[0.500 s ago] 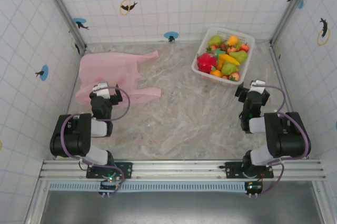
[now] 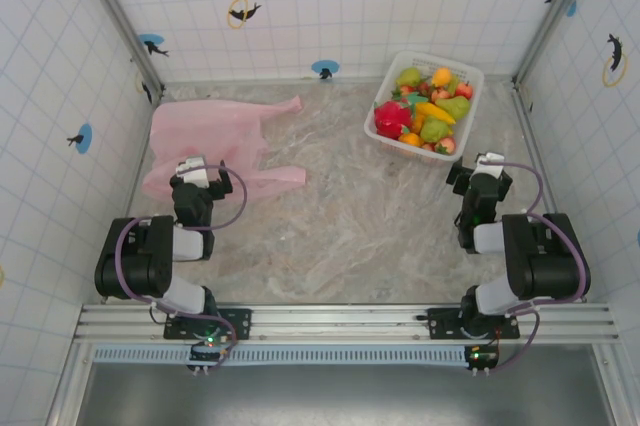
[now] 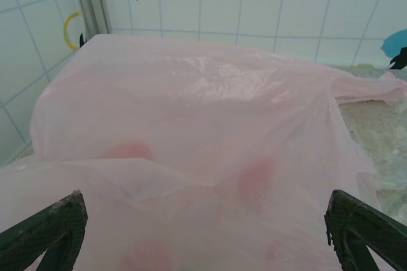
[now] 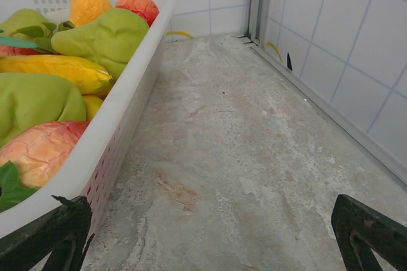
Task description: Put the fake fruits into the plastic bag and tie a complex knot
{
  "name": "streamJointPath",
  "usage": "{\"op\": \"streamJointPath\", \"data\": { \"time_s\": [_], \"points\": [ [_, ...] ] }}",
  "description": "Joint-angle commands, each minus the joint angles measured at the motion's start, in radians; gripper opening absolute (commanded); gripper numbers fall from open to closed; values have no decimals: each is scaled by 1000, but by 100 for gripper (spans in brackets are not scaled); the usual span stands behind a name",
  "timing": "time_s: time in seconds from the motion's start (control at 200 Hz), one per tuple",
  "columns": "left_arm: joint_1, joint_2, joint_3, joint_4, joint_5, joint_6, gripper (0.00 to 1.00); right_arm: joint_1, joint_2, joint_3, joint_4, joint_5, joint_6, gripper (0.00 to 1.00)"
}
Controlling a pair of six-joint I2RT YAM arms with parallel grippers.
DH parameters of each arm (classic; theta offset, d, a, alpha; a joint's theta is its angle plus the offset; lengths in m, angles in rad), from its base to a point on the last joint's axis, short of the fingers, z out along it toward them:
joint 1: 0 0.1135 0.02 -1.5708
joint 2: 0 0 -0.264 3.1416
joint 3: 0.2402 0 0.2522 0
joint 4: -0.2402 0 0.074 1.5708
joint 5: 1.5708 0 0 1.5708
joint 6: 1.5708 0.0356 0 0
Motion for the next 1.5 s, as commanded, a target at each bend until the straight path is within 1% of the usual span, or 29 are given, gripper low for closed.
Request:
{"op": "streamJointPath", "data": {
  "time_s": [0.0,0.175,0.245,0.29,0.355,0.385,0.42,0.465,0.57,0.641,0.696,0.756,0.786,0.896,1.011,1.126,1.226,1.316,1.396,1.436,1.496],
  "points": [
    [-6,-2,14,18,13,20,98,-1,-16,36,-5,-15,4,100],
    [-6,-2,15,18,11,20,98,3,-16,32,-1,-6,3,100],
    [-6,-3,15,20,11,19,98,4,-22,13,32,16,9,100],
    [-6,-5,10,25,6,19,97,5,-40,-7,59,44,18,100],
    [-6,-27,-6,56,-35,3,98,5,-101,-28,55,77,29,100],
    [-6,-63,-15,49,-38,2,98,2,-147,-25,2,99,42,100],
    [-8,-118,-16,-13,-43,5,98,-7,-213,-6,-113,109,73,100],
    [-14,-199,-11,-89,-59,5,97,-29,-294,24,-280,93,117,100],
    [-35,-354,40,-277,-92,11,98,-58,-453,44,-501,43,178,100],
    [-40,-406,122,-454,-105,-45,98,-61,-548,66,-651,3,215,100],
    [-40,-412,211,-624,-121,-130,98,-63,-616,87,-765,-31,249,100],
    [-42,-386,322,-796,-103,-216,98,-68,-683,120,-900,-90,295,100],
    [-44,-368,372,-868,-75,-246,98,-70,-710,136,-961,-127,311,100],
    [-56,-295,513,-1051,15,-293,98,-77,-799,188,-1130,-269,365,100],
    [-81,-216,621,-1197,64,-306,96,-81,-874,210,-1230,-372,440,100],
    [-121,-126,718,-1309,79,-277,93,-79,-916,188,-1228,-460,517,100],
    [-157,-38,789,-1361,76,-250,91,-68,-932,180,-1227,-482,542,100],
    [-177,55,852,-1388,81,-237,91,-53,-940,185,-1242,-467,537,100],
    [-186,150,922,-1424,86,-226,88,-41,-948,188,-1249,-457,542,100],
    [-190,196,959,-1443,76,-219,87,-32,-953,187,-1253,-456,545,100],
    [-193,257,989,-1462,31,-219,87,-19,-960,184,-1256,-448,551,100]
  ]
}}
